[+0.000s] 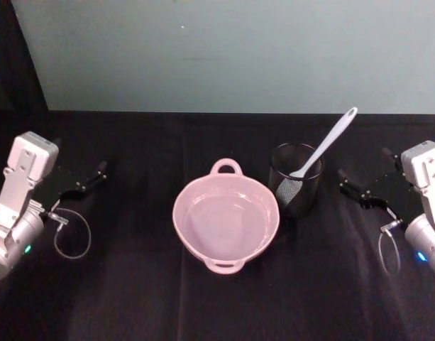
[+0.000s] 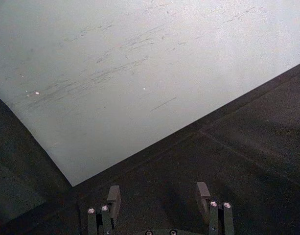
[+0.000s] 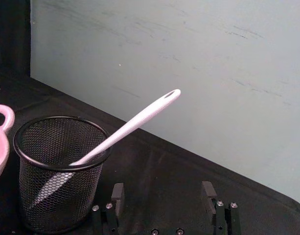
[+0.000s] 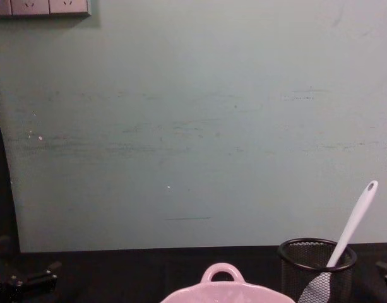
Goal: Use the one hand to pick up the spoon and stir the clear water in the bowl.
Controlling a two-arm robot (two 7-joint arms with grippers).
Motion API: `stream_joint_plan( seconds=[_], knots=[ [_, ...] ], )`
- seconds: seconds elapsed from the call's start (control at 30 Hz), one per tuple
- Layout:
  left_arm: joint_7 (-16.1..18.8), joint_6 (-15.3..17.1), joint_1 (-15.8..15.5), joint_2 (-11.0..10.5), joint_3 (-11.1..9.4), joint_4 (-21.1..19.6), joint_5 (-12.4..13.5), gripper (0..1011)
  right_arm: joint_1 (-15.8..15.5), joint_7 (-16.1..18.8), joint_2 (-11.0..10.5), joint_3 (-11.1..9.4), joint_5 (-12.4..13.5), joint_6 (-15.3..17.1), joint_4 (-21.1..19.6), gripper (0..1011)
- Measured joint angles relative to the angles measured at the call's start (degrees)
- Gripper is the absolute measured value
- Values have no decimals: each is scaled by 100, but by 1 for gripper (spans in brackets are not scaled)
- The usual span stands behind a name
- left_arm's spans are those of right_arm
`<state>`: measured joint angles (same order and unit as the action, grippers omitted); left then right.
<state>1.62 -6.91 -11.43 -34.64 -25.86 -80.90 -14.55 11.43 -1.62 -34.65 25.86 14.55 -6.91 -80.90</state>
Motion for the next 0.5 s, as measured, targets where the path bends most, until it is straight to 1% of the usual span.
stream_joint_plan(
  seconds=[0.5],
  knots=[
    [0,0,0,0,0,0,0,1011,0,0,0,0,0,0,0,1002]
  ],
)
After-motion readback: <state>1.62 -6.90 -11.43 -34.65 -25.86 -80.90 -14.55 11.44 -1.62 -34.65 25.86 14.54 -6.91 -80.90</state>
